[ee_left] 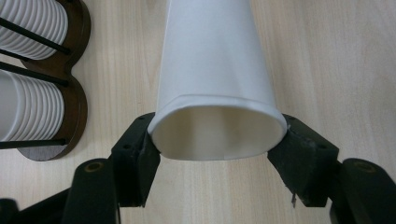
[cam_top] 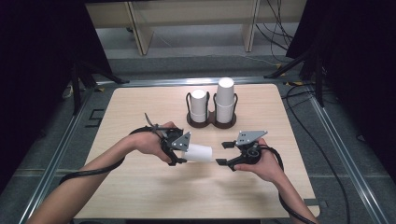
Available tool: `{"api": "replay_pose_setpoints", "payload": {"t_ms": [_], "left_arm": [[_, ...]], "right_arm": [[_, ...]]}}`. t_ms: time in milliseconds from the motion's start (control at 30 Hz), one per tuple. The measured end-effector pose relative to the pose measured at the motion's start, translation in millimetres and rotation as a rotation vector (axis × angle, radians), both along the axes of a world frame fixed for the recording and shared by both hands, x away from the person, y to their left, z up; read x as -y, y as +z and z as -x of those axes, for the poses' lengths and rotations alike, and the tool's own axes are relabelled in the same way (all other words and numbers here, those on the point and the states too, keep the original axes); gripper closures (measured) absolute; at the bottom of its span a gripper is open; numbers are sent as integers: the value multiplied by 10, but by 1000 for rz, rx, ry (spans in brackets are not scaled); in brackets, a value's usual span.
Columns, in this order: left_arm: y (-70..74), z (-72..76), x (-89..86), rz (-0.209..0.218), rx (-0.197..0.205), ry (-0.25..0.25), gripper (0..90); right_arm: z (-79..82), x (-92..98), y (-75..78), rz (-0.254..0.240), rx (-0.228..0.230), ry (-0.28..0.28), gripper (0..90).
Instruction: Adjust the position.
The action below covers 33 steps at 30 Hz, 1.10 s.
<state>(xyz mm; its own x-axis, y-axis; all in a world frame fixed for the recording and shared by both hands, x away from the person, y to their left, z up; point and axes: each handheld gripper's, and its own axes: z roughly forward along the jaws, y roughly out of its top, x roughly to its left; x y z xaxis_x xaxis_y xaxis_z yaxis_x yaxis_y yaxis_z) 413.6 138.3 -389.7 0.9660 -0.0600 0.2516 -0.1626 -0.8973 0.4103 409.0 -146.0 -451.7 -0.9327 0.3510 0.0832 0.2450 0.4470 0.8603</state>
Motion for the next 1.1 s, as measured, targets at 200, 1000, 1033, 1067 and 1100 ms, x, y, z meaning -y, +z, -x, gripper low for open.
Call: {"api": "replay_pose_setpoints", "payload": {"t_ms": [200,1000,1033,1067,1100], "left_arm": [[20,10,45,-37,-1,-8,347],[83,-34,225,-136,-19,-6,348],[84,-31,234,-137,-22,-4,348],[86,-32,245,-140,-23,-4,347],[87,-31,253,-147,-20,-5,348]], "right_arm": [[3,-27,25,13,-6,5,271],[-25,-226,136,71,28,44,261],[-20,-234,146,82,21,48,260],[-26,-252,142,77,31,52,259],[-21,-257,154,87,23,53,258]]}}
